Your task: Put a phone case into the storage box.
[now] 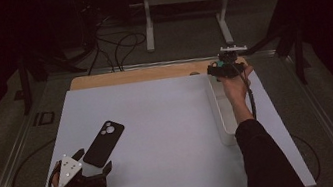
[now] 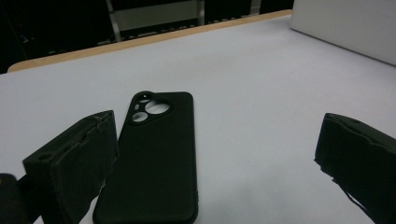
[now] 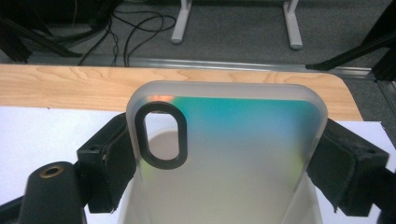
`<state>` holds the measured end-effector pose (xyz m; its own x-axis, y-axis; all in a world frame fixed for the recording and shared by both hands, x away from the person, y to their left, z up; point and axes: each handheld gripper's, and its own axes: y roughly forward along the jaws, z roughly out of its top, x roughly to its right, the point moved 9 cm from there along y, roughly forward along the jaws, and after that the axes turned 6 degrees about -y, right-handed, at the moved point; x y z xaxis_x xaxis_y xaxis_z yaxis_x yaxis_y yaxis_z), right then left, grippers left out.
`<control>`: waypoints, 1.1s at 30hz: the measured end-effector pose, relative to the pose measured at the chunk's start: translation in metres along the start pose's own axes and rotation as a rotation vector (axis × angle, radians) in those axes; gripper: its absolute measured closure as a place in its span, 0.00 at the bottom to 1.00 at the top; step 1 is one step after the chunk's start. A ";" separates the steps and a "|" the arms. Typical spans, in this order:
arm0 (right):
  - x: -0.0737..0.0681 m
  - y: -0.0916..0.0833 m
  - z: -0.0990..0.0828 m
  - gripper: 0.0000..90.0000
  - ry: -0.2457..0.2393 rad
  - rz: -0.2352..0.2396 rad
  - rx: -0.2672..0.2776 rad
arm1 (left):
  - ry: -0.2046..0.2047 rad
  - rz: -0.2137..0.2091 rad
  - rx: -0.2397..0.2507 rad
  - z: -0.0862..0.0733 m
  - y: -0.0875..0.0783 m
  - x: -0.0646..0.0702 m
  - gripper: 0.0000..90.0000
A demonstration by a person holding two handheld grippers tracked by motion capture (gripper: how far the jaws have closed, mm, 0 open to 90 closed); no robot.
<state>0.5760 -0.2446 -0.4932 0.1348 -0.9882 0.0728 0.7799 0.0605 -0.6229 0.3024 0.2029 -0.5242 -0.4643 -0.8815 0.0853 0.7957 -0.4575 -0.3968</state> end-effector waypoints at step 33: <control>-0.007 -0.036 0.013 0.12 -0.045 0.096 0.077 | 0.005 0.007 -0.001 -0.001 -0.001 0.000 0.00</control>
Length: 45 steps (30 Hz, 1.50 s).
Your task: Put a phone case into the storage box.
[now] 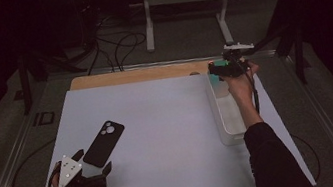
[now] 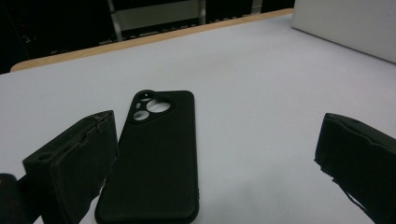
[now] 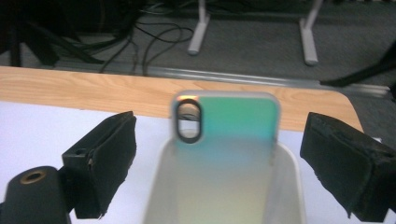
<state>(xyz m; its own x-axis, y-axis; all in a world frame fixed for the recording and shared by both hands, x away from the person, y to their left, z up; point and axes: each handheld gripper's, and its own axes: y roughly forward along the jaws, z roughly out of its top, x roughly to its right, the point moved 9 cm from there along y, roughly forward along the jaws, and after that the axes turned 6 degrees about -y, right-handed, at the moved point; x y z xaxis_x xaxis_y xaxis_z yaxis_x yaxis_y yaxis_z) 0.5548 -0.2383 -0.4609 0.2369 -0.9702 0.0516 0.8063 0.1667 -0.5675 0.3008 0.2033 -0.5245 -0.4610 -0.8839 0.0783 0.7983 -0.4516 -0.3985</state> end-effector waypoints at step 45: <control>-0.129 -0.126 -0.088 0.12 -0.259 0.367 0.136 | -0.026 -0.011 -0.010 -0.001 0.000 -0.002 0.00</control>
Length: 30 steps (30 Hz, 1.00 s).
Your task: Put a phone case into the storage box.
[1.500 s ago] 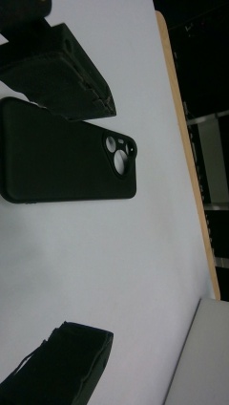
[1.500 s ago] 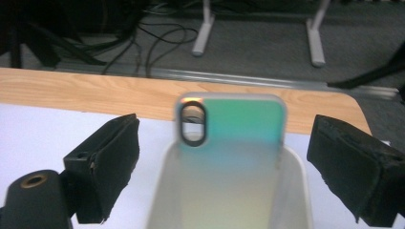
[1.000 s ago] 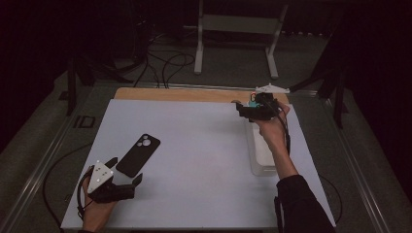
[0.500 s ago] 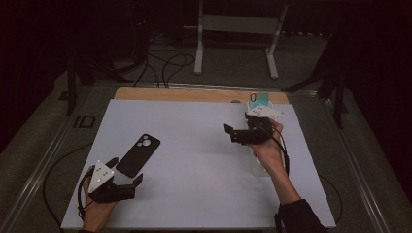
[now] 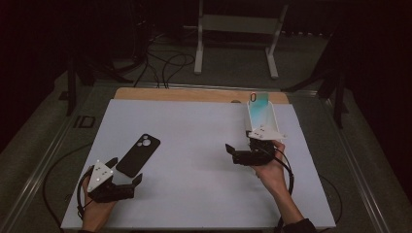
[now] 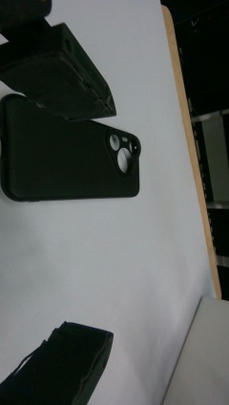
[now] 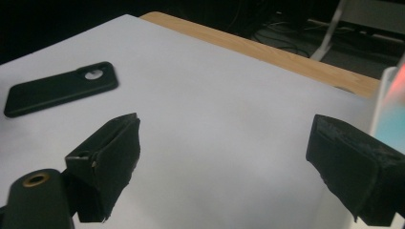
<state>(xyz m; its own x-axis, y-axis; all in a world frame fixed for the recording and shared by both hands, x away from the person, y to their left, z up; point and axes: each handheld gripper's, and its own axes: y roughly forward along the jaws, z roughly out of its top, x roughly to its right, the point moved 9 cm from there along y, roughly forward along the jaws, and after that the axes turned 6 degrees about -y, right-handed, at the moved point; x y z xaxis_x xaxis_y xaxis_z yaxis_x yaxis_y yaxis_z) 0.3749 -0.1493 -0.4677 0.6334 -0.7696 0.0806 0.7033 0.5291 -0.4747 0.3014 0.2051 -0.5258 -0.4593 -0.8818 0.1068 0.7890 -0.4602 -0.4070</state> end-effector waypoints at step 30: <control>-0.009 -0.046 -0.056 0.13 0.018 -0.057 0.124 | -0.058 -0.015 0.055 0.025 -0.022 -0.012 0.00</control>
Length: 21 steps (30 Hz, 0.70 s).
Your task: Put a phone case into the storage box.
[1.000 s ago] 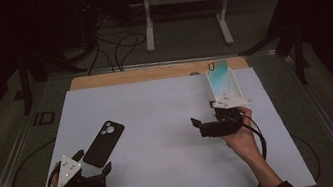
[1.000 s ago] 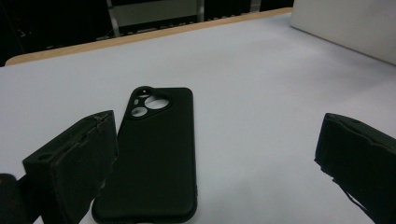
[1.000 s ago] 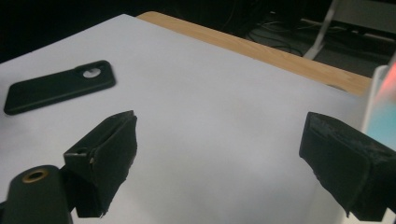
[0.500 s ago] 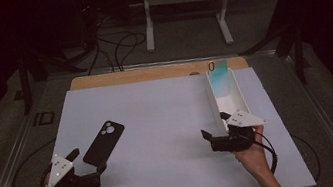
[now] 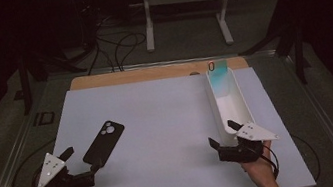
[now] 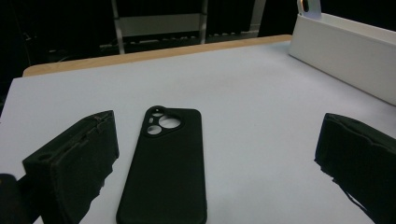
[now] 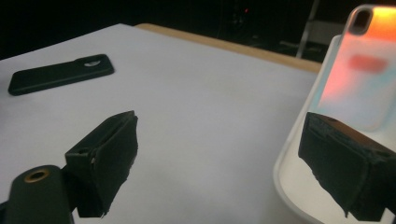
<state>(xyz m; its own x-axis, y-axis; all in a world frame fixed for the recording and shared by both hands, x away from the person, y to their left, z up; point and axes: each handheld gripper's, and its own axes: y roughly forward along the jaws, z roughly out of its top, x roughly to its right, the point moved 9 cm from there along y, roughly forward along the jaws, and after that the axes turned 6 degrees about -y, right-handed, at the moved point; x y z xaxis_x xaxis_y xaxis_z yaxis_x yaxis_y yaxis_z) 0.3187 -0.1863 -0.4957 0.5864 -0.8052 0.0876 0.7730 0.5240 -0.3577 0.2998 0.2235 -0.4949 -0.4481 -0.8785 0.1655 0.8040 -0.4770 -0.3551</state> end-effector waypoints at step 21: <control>0.001 0.000 -0.003 0.13 0.010 0.009 0.049 | 0.025 -0.006 -0.043 0.006 0.006 -0.007 0.00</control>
<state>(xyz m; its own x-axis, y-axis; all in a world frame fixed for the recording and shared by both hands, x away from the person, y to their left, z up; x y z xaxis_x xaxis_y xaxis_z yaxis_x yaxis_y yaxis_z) 0.3187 -0.1873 -0.4982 0.5911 -0.8031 0.0756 0.7789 0.5439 -0.3122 0.3102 0.2262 -0.4933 -0.4629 -0.8744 0.1452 0.7841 -0.4804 -0.3931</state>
